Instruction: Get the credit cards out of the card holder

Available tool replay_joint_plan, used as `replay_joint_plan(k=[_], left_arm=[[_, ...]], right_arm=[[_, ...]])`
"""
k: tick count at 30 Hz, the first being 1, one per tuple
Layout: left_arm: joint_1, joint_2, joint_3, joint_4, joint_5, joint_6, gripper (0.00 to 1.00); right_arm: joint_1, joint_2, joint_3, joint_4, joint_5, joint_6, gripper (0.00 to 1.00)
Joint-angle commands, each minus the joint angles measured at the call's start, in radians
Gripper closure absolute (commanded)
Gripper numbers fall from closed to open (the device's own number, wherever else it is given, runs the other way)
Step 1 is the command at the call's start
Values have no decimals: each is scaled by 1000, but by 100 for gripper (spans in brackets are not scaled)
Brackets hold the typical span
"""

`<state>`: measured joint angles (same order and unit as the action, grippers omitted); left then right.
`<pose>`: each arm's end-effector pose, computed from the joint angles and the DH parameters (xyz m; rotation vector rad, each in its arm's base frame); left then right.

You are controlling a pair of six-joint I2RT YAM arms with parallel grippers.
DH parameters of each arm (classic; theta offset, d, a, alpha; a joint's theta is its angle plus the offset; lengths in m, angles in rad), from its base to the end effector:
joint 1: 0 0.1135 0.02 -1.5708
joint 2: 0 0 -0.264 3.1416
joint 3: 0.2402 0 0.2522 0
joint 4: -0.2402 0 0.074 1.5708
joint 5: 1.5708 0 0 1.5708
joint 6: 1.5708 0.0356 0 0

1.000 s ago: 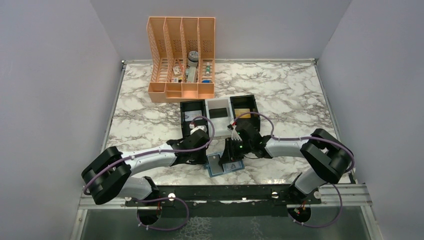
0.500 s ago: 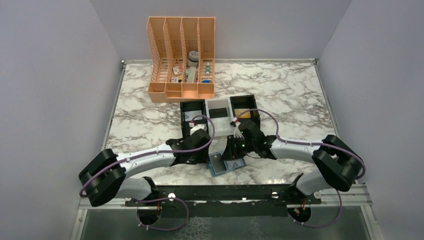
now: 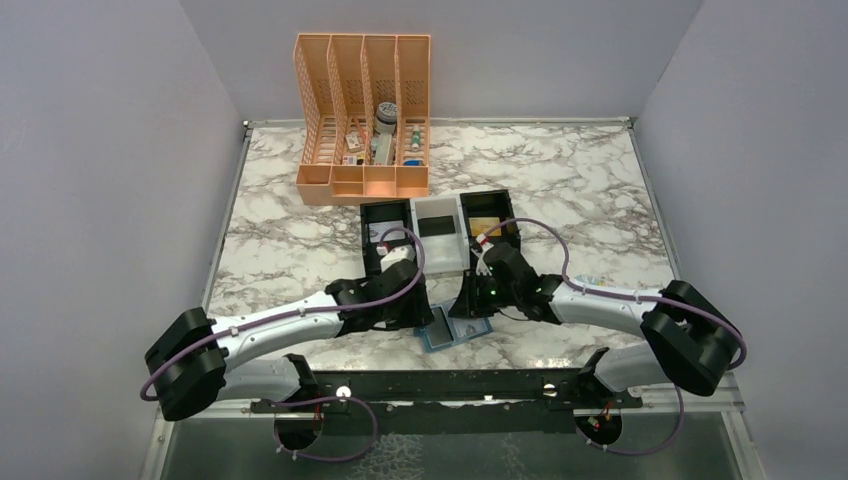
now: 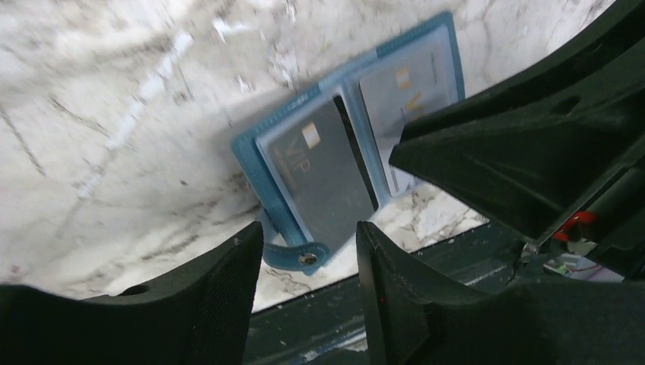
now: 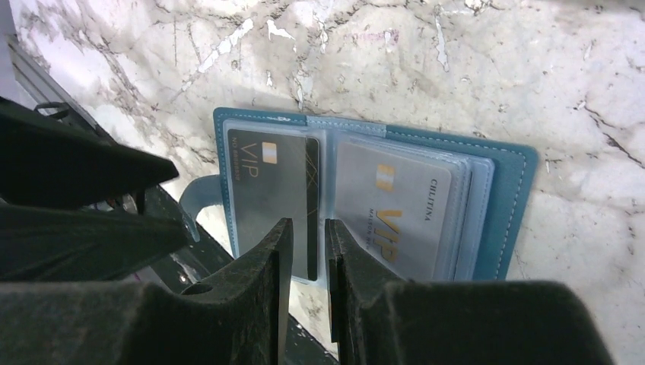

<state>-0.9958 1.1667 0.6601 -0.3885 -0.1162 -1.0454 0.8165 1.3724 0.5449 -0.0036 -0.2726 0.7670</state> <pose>0.1274 -0.1890 0.2045 -0.1178 2.6033 -0.7010 0.1648 0.1894 0.1526 -0.2054 2.6327 0.9816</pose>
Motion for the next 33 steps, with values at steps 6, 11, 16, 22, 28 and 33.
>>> replay_joint_plan(k=[6, 11, 16, 22, 28, 33], left_arm=[[-111, 26, -38, -72, -30, -276, 49], [-112, 26, -50, -61, -103, -296, 51], [-113, 71, -52, -44, -86, -294, 52], [-112, 95, -107, 65, -34, -303, 54], [-109, 101, -119, 73, -65, -287, 69], [-91, 146, -98, 100, -73, -232, 74]], right_arm=[[1, -21, -20, 2, 18, 9, 77], [1, 2, -16, 20, -15, 2, 77], [1, 16, -7, 24, -40, -6, 77], [1, 26, -1, 18, -52, -17, 77], [1, 36, 5, 13, -78, -36, 77], [1, 47, 12, 13, -106, -68, 77]])
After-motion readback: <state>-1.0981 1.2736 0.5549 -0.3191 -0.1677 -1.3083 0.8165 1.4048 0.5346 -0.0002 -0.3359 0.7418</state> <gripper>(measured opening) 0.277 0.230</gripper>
